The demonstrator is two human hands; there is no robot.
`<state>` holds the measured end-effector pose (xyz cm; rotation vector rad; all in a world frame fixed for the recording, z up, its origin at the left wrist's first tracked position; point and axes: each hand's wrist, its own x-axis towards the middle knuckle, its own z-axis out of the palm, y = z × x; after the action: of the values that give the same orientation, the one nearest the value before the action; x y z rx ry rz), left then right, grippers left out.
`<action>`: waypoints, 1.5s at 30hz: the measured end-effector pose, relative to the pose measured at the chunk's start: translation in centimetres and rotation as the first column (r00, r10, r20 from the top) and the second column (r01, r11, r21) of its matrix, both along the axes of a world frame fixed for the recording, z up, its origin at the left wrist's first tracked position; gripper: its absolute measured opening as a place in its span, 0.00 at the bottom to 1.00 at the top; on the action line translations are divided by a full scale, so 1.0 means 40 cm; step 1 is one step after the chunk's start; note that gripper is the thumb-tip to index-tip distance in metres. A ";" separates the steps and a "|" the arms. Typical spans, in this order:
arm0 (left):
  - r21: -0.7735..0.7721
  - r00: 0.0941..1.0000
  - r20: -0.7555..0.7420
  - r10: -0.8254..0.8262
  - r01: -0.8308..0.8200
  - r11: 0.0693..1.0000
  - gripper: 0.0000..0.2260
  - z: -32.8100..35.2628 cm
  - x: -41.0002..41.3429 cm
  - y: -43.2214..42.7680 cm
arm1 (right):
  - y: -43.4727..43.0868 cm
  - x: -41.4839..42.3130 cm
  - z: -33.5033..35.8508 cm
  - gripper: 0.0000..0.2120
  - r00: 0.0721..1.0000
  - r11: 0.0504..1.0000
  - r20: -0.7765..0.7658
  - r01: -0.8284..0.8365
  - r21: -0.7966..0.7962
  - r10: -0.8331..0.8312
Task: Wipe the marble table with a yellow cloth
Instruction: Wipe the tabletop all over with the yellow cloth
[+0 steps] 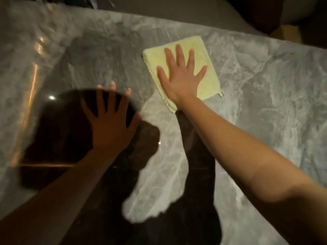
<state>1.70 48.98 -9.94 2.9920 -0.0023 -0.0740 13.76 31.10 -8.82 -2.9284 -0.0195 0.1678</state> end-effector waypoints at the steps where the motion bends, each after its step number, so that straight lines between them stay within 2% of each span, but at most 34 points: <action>1: 0.004 1.000 0.006 0.003 -0.003 1.000 0.29 0.000 -0.001 -0.001 | 0.003 0.060 0.001 0.29 1.000 1.000 0.004 0.017 -0.002 -0.017; 6: 0.002 1.000 0.022 0.013 -0.013 1.000 0.28 -0.007 0.001 -0.002 | 0.009 0.240 0.002 0.30 0.997 0.997 0.016 0.079 -0.020 -0.079; 12: -0.050 1.000 -0.024 0.015 -0.016 0.999 0.29 0.005 0.004 -0.001 | 0.010 0.197 0.016 0.31 1.000 0.998 -0.009 0.015 -0.063 -0.016; 19: -0.056 0.999 0.032 0.007 -0.005 0.998 0.29 0.003 0.005 0.010 | -0.014 -0.138 0.016 0.31 0.980 0.977 -0.011 -0.199 -0.074 0.199; 23: -0.099 1.000 -0.013 0.024 -0.025 0.995 0.27 0.001 0.017 0.010 | -0.035 -0.389 0.008 0.32 0.967 0.963 -0.001 -0.256 -0.080 0.256; 30: -0.187 0.977 -0.019 -0.211 0.204 0.961 0.25 0.029 -0.103 0.028 | -0.032 -0.827 0.009 0.32 0.948 0.945 -0.016 -0.319 -0.070 0.319; 35: -0.168 0.964 -0.002 -0.267 0.263 0.950 0.25 0.028 -0.213 0.061 | -0.033 -1.092 0.034 0.36 0.911 0.915 -0.117 -0.402 -0.040 0.396; 40: -0.093 0.979 -0.019 -0.201 0.198 0.976 0.28 0.034 -0.172 0.153 | -0.038 -1.144 0.037 0.33 0.893 0.899 -0.143 -0.436 -0.036 0.427; 45: -0.017 0.993 -0.003 -0.115 0.115 0.993 0.29 0.023 -0.170 0.179 | -0.010 -0.980 0.026 0.35 0.897 0.903 -0.132 -0.428 -0.022 0.422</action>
<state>-5.10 56.13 -9.01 2.9722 -0.1744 -0.0928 -25.46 30.69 -7.79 -2.9113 -0.6502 0.4227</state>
